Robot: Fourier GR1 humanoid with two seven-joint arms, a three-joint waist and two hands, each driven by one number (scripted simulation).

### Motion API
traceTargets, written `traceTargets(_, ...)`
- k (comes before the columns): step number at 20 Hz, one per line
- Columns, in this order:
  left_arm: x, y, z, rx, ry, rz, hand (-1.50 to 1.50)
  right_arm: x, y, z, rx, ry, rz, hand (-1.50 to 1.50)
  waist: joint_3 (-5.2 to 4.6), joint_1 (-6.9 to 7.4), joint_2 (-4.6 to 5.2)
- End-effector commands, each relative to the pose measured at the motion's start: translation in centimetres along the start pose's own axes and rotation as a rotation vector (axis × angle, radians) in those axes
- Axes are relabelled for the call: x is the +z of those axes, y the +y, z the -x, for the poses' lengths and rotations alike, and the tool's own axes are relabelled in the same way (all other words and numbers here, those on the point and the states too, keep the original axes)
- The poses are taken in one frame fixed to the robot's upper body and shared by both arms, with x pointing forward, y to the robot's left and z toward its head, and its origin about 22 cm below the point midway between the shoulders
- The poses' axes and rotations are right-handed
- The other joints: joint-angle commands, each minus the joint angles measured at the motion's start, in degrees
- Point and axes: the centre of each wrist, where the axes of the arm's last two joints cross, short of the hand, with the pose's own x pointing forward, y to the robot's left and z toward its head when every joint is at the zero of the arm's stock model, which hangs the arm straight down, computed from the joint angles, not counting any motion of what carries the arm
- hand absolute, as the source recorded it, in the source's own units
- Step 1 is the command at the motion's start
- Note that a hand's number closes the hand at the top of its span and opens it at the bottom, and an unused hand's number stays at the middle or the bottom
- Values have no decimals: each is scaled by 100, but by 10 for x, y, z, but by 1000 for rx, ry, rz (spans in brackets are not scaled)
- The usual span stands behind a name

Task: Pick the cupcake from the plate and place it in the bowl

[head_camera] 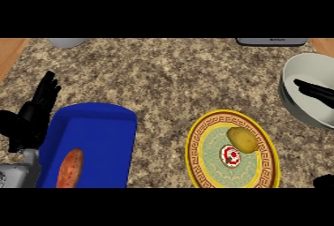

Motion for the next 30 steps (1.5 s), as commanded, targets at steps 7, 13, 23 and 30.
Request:
traceTargets(7, -12, 10, -2, 3, -25, 23, 0, -64, -4, -24, 235, 145, -322, -150, -3, 117, 37)
traceTargets(13, -4, 0, -16, -9, -2, 8, 0, -94, 38, -28, 252, 178, -537, -150, 3, 69, 8)
traceTargets(23, 0, 6, -12, -8, -2, -1, 0, -100, 70, -30, 355, 273, -752, -150, 5, -25, -8)
traceTargets(30, 0, 0, -6, -2, -7, 2, 0, -108, 91, -19, 487, 187, -583, -150, 9, -2, 6)
